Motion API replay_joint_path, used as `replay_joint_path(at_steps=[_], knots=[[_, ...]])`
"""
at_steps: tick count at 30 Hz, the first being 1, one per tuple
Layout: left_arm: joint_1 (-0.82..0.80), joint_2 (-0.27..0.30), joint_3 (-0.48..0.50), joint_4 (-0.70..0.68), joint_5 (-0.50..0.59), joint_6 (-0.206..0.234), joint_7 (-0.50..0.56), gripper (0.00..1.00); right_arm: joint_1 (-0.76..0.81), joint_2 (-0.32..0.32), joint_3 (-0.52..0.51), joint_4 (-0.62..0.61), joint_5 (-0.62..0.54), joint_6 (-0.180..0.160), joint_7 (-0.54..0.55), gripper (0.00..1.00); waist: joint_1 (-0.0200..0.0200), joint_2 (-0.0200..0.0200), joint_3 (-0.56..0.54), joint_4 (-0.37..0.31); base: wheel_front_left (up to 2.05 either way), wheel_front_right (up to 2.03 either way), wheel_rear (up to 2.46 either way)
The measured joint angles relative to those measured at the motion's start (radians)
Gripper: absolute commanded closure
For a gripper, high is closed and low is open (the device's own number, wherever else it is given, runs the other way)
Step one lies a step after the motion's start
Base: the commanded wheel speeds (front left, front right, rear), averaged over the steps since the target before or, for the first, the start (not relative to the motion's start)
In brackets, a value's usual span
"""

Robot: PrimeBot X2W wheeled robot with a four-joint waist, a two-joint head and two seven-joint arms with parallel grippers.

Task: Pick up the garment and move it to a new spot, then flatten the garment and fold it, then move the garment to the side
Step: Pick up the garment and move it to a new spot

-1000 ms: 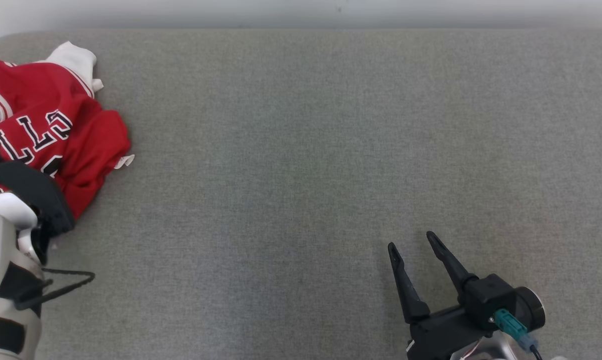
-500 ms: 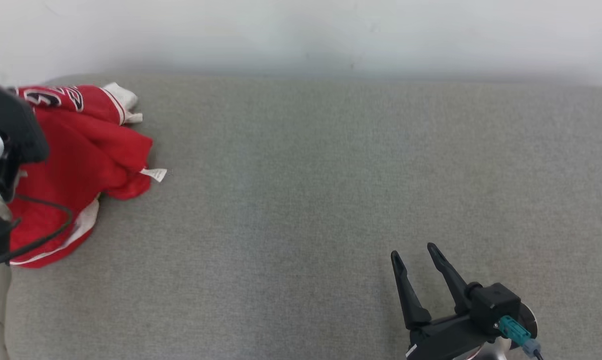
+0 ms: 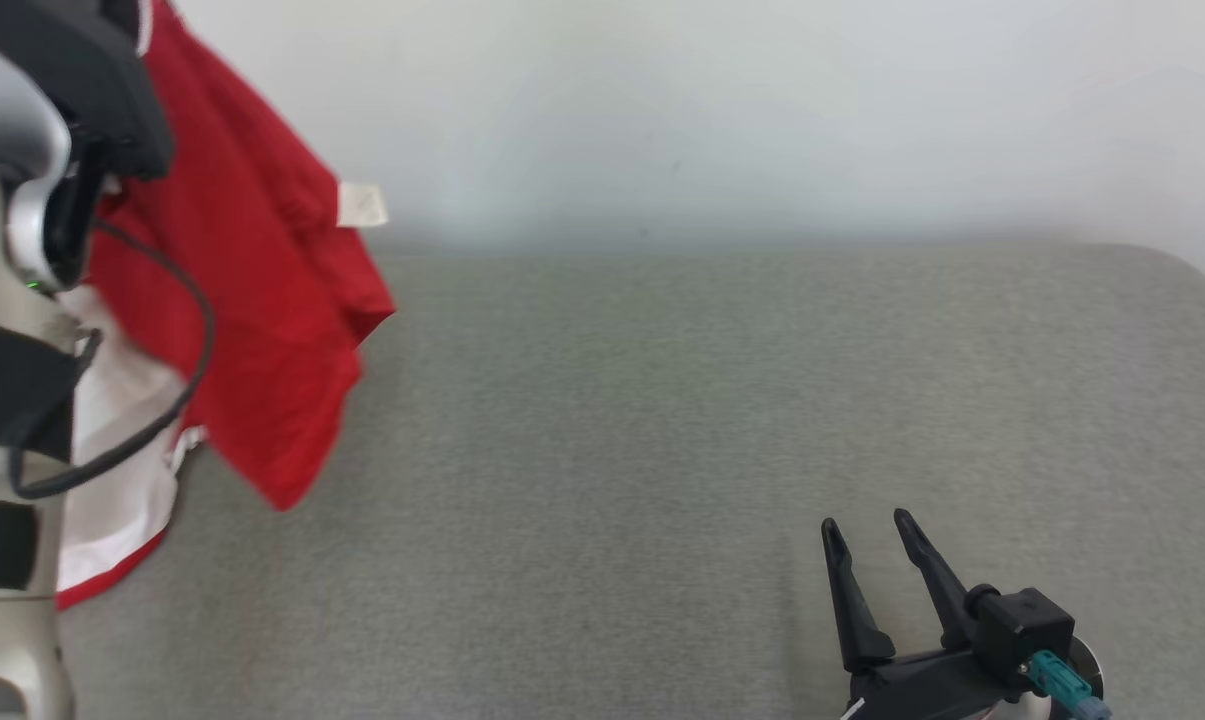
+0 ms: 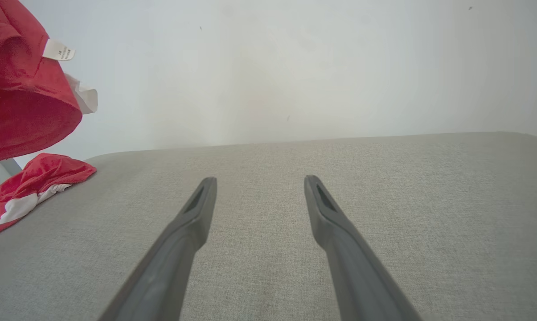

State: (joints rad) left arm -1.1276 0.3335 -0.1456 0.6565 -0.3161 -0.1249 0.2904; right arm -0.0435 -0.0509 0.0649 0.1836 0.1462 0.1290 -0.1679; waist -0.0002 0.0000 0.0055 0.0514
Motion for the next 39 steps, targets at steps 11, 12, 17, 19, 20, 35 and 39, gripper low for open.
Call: replay_joint_path(at_steps=[11,12,17,19,20,35,39], knots=[[0.098,-0.125,-0.095,-0.237,-0.088,-0.004,-0.017,1.0,-0.003,0.0,-0.007,0.005,-0.002,0.0,0.002,0.0,0.0001,0.0,-0.01,-0.176,0.0,0.0,0.0],[0.115,-0.13,-0.1,-0.247,-0.088,-0.004,-0.026,1.0,-0.003,0.0,-0.002,0.004,-0.002,0.0,0.002,0.0,0.0002,0.0,-0.009,-0.192,0.0,0.0,0.0],[0.213,-0.144,-0.127,-0.259,-0.082,0.011,-0.035,1.0,-0.003,0.0,0.005,-0.014,-0.001,0.0,0.007,0.0,0.0001,0.0,-0.002,-0.263,0.0,0.0,0.0],[0.255,-0.168,-0.144,-0.253,-0.095,0.011,-0.042,1.0,-0.001,0.0,0.003,-0.017,-0.001,0.0,0.009,0.0,0.0002,0.0001,0.004,-0.286,0.0,0.0,0.0],[0.272,-0.179,-0.159,-0.248,-0.095,0.01,-0.044,1.0,0.0,0.0,0.003,-0.017,-0.001,0.0,0.01,0.0,0.0001,0.0,0.008,-0.295,0.0,0.0,0.0],[0.441,-0.263,-0.314,-0.013,-0.117,0.002,-0.088,1.0,-0.011,0.0,0.023,-0.013,0.005,0.0,0.009,0.0,0.0003,0.0,0.052,-0.297,0.0,0.0,0.0],[0.45,-0.27,-0.334,0.016,-0.114,0.011,-0.126,0.0,-0.01,0.0,0.019,-0.008,0.005,0.0,0.01,0.0,0.0003,0.0001,0.046,-0.279,0.0,0.0,0.0]])
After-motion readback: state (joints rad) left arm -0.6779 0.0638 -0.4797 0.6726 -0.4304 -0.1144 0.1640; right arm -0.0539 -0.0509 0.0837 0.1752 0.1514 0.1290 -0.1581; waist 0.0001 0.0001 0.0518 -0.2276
